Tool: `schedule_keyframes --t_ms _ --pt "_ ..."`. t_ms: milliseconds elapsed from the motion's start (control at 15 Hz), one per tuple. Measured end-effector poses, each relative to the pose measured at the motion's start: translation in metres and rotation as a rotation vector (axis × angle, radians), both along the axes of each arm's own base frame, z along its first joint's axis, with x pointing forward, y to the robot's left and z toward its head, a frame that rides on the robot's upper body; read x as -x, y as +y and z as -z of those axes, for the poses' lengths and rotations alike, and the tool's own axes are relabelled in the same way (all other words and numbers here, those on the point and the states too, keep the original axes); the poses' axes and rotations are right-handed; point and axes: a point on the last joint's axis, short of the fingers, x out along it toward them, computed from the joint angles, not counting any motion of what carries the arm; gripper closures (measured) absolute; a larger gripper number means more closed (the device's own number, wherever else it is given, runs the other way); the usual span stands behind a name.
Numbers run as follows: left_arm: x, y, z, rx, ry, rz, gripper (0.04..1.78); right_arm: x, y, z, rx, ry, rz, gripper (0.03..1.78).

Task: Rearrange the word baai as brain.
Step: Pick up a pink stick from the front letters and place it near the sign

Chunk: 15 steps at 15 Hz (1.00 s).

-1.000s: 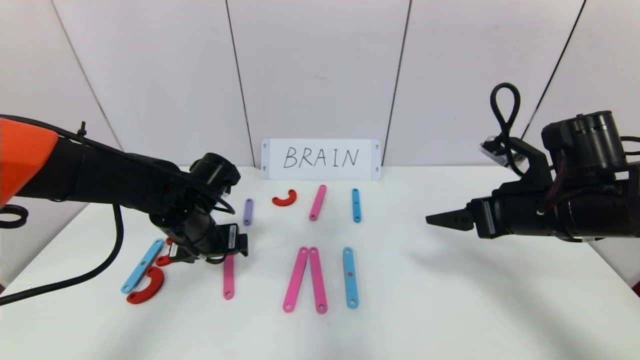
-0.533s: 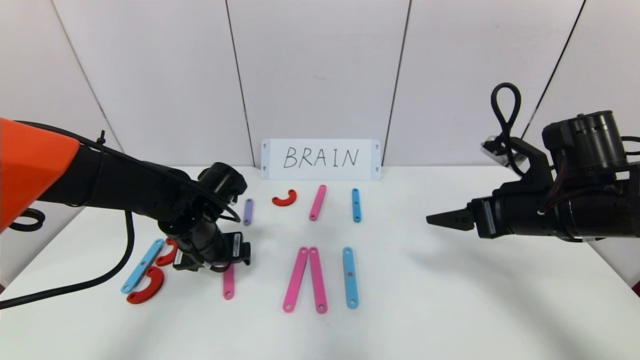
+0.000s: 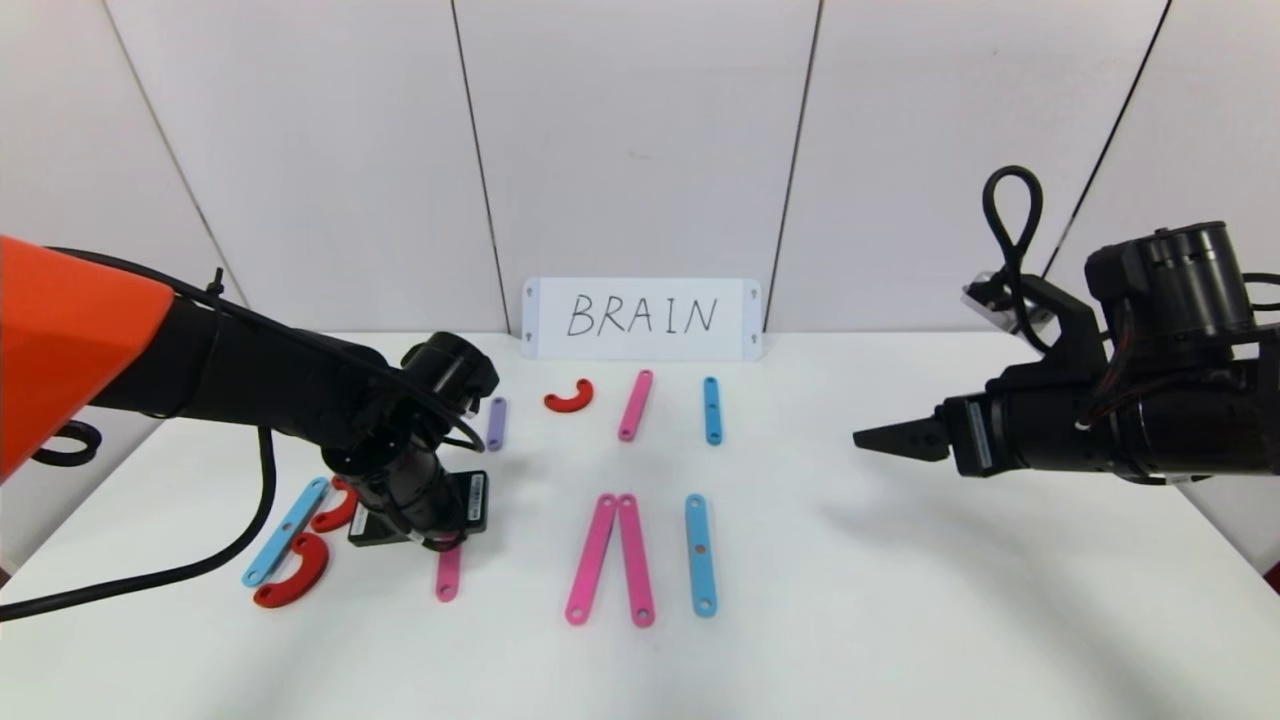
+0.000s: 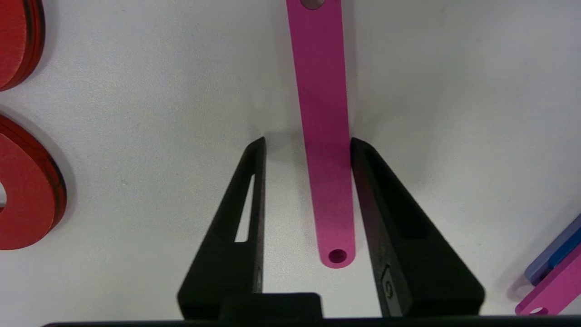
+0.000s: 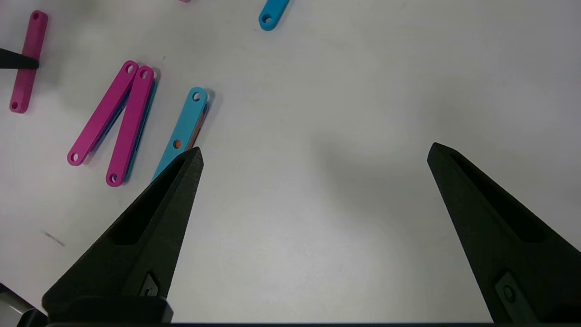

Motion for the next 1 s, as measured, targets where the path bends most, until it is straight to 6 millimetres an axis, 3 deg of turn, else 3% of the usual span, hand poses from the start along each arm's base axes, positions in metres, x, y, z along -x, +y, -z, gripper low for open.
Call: schedule_keyframes --t_ms 133,533,1000 --pt "0.0 0.0 0.001 -0.001 0.002 0.001 1.51 0.0 0.0 0.0 0.0 0.001 -0.001 0.08" --pt "0.002 0.0 -0.006 0.004 -0.015 0.01 1.55 0.0 -0.008 -0.002 -0.048 0.006 -0.026 0.08" --pt "-0.014 -0.005 -0.058 0.067 -0.187 0.155 1.55 -0.005 -0.024 -0.006 -0.091 -0.004 -0.017 0.08"
